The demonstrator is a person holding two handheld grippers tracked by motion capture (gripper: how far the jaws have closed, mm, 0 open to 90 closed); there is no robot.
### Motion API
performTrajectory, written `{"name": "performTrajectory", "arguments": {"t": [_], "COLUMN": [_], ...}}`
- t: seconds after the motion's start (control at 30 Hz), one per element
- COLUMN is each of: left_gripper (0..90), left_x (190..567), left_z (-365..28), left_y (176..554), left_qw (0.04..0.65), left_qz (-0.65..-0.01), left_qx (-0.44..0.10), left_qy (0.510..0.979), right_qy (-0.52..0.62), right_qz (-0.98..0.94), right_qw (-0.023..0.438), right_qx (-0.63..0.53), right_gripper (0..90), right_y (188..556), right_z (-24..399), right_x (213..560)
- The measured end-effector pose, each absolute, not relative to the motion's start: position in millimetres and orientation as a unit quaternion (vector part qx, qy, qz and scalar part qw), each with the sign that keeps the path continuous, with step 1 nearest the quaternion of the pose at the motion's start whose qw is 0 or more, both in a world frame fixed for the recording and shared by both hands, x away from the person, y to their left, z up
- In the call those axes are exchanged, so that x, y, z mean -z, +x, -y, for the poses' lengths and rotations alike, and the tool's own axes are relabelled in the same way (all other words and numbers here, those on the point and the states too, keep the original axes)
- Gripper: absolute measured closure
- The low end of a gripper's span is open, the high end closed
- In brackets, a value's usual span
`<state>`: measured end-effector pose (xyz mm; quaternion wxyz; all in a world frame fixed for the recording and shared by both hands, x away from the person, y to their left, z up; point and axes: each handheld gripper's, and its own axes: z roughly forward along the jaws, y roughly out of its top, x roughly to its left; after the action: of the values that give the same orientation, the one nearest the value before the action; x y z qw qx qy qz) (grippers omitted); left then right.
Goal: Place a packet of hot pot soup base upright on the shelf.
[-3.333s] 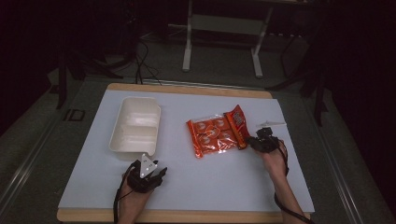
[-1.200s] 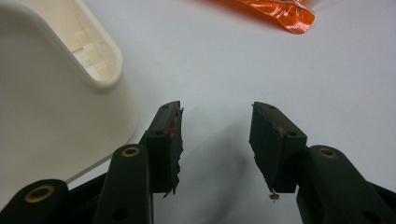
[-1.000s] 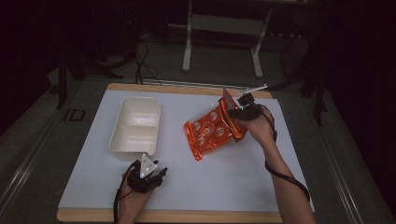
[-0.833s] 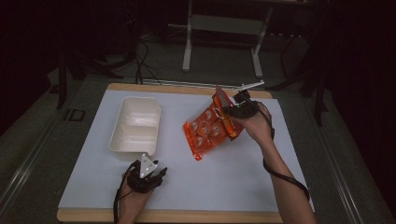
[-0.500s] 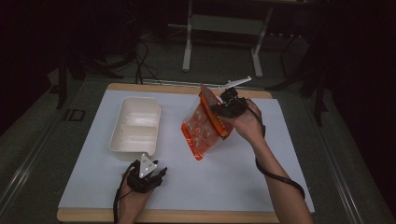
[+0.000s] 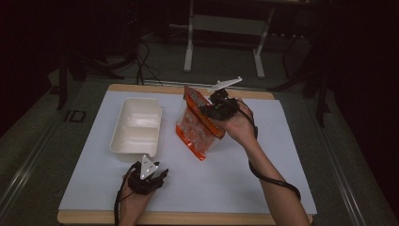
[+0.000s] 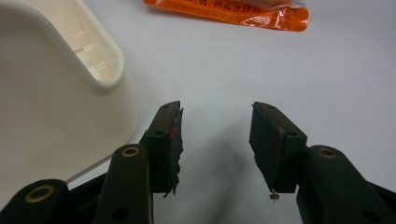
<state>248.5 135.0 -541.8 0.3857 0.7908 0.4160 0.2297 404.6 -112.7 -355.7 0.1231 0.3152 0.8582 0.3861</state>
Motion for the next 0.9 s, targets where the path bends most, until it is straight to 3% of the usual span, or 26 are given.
{"name": "performTrajectory", "arguments": {"t": [0.9], "left_gripper": [53.7], "left_x": [541.8], "left_z": [-135.2], "left_y": [248.4], "left_qw": [0.388], "left_qz": [-0.417], "left_qx": [-0.228], "left_qy": [0.789], "right_qy": [0.277], "right_qz": [-0.846], "right_qw": [0.169], "right_qx": [-0.423], "right_gripper": [89.9], "right_y": [392.2], "right_z": [87.8], "right_x": [330.8]}}
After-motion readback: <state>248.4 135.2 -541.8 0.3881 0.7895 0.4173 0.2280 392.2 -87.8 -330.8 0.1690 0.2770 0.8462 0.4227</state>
